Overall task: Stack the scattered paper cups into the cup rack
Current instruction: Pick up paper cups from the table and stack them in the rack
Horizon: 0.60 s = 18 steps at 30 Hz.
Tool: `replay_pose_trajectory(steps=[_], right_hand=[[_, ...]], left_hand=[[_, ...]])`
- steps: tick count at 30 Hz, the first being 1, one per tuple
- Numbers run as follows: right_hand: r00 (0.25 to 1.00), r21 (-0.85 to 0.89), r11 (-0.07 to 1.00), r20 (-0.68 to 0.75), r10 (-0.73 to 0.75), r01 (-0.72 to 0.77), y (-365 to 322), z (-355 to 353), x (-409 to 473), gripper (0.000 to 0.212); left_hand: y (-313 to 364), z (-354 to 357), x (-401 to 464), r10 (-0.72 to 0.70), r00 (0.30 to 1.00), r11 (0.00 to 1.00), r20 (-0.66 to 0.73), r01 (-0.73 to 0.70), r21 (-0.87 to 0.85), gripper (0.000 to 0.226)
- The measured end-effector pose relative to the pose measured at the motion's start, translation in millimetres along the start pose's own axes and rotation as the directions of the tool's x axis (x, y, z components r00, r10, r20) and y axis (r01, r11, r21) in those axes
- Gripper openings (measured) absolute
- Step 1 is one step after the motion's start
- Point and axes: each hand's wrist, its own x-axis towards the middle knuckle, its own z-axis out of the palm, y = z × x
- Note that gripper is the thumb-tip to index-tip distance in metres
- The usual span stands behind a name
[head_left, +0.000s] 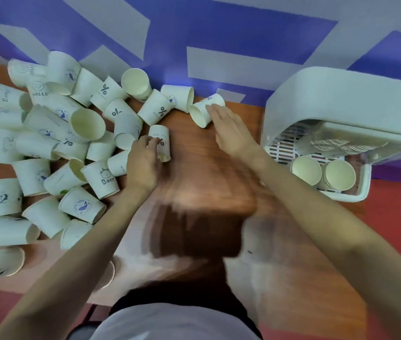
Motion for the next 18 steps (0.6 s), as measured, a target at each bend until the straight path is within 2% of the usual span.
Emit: replay_pose_trajectory(steps=[6, 10, 15, 18], right_hand=[[0.995, -0.059, 0.998, 0.095, -0.006, 0.012, -2.6, 9.8, 52.5, 0.083], [0.995, -0.103, 0.995, 0.103, 0.004, 0.006, -8.2, 21.0, 56.6, 0.086], [0.997, -0.331, 0.944, 0.077, 0.030, -0.002, -12.4, 28.9, 47.9, 0.072], [0.994, -0.366, 0.930, 0.078, 0.074, -0.041, -16.2, 31.4, 38.2, 0.054]], left_hand=[[-15.4, 0.7, 12.0, 0.005, 1.000, 0.999, 0.025, -0.004, -0.034, 0.037], [-20.8, 1.6, 17.8, 0.044, 0.998, 0.998, 0.040, -0.042, -0.035, 0.023], [-22.4, -1.6, 18.7, 0.087, 0.996, 0.994, 0.018, -0.086, -0.066, 0.019], [-22.5, -5.4, 15.7, 0.090, 0.995, 0.993, 0.048, -0.086, -0.078, 0.021]])
